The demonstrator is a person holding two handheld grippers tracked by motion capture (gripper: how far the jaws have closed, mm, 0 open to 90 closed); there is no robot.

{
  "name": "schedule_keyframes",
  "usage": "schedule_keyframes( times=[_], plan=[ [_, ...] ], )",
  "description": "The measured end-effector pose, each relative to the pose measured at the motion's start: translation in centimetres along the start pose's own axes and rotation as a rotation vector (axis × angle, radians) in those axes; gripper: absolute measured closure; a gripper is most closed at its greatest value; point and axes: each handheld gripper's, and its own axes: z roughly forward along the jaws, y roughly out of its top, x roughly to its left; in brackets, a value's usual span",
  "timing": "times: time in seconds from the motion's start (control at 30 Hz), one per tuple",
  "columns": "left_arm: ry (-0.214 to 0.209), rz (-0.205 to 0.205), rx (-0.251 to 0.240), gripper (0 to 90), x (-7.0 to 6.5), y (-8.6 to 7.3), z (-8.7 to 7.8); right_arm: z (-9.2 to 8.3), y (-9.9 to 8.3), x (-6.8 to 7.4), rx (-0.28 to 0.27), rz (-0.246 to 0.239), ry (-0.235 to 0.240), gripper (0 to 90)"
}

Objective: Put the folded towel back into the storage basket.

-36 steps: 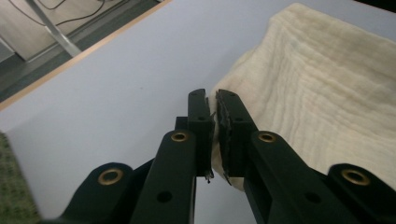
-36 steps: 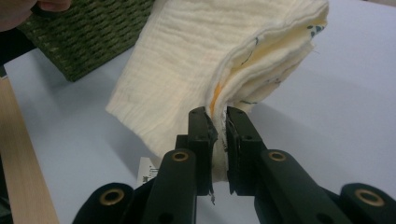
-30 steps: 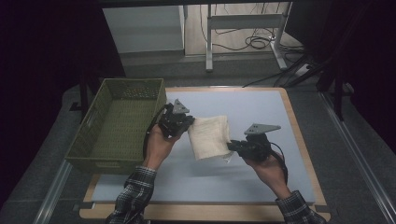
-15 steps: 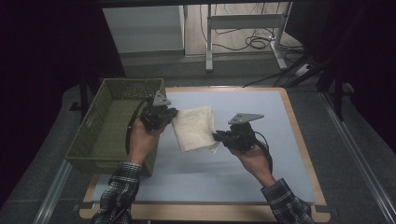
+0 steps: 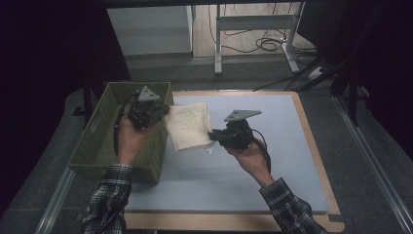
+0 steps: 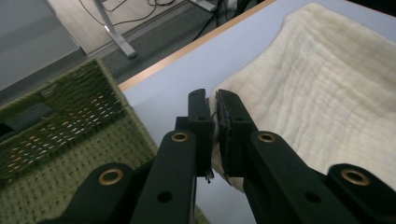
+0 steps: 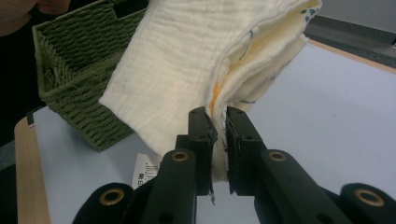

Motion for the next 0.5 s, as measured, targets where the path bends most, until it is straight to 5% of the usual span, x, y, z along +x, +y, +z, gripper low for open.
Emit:
schedule_keyframes(
  times=[0.5],
  plan=[
    [0.064,-0.026,-0.004,84.8,2.9,-0.5,-3.2,2.4,2.7,1.6,-0.030,-0.014,0.036,81.5]
  ],
)
